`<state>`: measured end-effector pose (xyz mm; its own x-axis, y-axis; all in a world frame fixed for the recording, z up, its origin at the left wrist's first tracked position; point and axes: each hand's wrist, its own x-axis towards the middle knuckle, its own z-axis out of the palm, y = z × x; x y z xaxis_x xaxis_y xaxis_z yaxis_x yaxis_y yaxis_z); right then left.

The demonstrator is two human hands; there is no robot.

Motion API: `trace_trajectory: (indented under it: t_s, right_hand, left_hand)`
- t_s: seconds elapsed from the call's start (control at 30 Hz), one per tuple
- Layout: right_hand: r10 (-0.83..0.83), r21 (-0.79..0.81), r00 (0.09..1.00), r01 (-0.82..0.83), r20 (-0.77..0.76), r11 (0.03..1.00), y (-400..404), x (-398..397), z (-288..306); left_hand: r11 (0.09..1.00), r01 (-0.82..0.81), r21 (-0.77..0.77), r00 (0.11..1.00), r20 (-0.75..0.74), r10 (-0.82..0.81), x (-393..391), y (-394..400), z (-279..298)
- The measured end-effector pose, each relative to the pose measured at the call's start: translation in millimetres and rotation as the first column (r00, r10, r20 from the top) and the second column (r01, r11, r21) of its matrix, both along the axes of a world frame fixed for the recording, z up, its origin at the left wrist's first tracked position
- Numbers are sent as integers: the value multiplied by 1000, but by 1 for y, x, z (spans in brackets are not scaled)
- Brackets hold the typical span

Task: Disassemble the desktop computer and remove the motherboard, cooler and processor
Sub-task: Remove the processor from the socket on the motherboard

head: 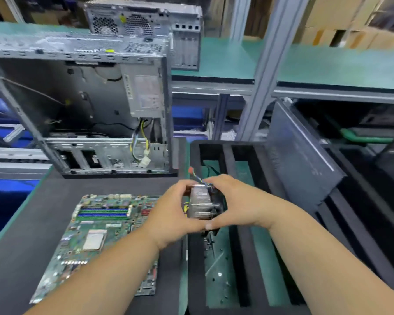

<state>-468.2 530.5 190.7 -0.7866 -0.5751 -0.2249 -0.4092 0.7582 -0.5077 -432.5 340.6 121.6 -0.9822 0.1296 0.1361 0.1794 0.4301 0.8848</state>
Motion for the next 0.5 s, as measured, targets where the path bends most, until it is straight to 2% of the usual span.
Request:
trace_trajectory:
  t_s: [0.2,0.27,0.4,0.5]
  right_hand:
    - [-11,174,998,22,-64,984,34,-16,-2]
    - [-17,169,994,35,-109,985,39,-23,-8]
    - [-64,105,988,80,-141,991,43,-38,-35]
    - [-94,96,989,105,-114,990,41,-49,-62]
  left_hand:
    - [993,69,-97,997,24,-67,-16,45,-6]
    - [990,87,-109,995,66,-80,-22,48,-11]
    - [973,161,-163,963,242,-119,-28,30,-16]
    - [974,79,-212,966,259,-22,-23,7,-21]
